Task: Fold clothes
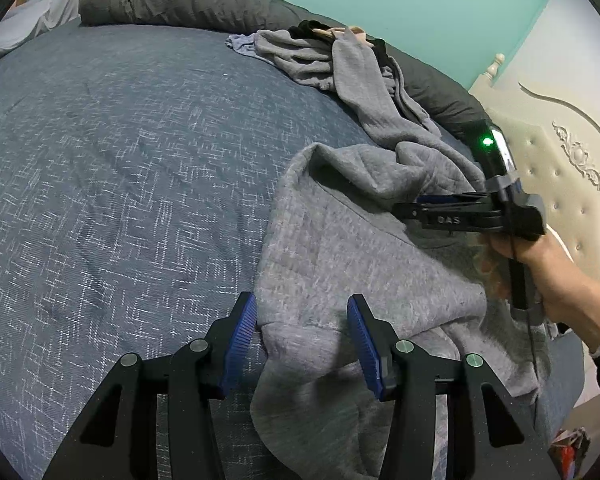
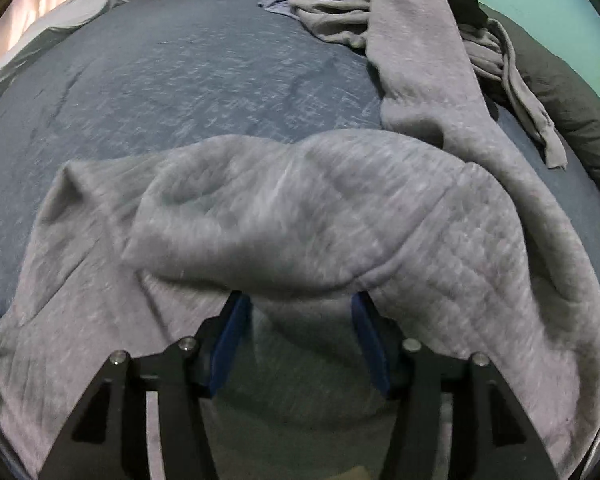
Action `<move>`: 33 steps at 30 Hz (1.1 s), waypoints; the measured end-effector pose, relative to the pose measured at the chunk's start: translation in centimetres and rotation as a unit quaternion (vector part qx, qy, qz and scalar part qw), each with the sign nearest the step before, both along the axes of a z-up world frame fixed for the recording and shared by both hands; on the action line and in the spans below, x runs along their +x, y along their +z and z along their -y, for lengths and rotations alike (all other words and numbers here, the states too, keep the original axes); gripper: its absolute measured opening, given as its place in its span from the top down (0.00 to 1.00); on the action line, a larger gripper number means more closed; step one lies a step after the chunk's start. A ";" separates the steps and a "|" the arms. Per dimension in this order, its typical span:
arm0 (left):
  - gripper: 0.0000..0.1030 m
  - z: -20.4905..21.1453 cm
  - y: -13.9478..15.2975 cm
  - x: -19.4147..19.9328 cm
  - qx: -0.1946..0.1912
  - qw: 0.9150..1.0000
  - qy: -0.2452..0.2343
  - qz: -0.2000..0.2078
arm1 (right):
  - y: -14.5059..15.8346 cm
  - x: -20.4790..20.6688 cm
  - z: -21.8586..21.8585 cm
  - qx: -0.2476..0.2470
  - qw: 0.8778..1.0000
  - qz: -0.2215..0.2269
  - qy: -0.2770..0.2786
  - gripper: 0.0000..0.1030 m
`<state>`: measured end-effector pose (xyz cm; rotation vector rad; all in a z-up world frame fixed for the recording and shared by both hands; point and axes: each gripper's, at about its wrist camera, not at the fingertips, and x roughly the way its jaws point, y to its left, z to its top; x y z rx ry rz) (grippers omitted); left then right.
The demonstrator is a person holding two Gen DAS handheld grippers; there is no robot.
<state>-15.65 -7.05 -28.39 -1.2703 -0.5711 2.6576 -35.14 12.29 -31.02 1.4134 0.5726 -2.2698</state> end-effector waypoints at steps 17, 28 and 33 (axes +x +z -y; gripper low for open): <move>0.47 -0.2 -0.7 -1.2 -0.006 1.000 -0.002 0.012 | 9.0 1.2 -3.3 -0.081 0.992 -0.093 -0.023 0.86; 0.39 -0.9 -2.8 -2.1 -0.002 0.999 -0.021 0.041 | 15.6 3.9 -6.3 -0.113 0.986 -0.123 -0.026 0.87; 0.85 -1.7 -1.4 -1.5 0.033 0.998 -0.047 0.022 | 18.2 5.5 -7.6 -0.125 0.982 -0.139 -0.029 0.88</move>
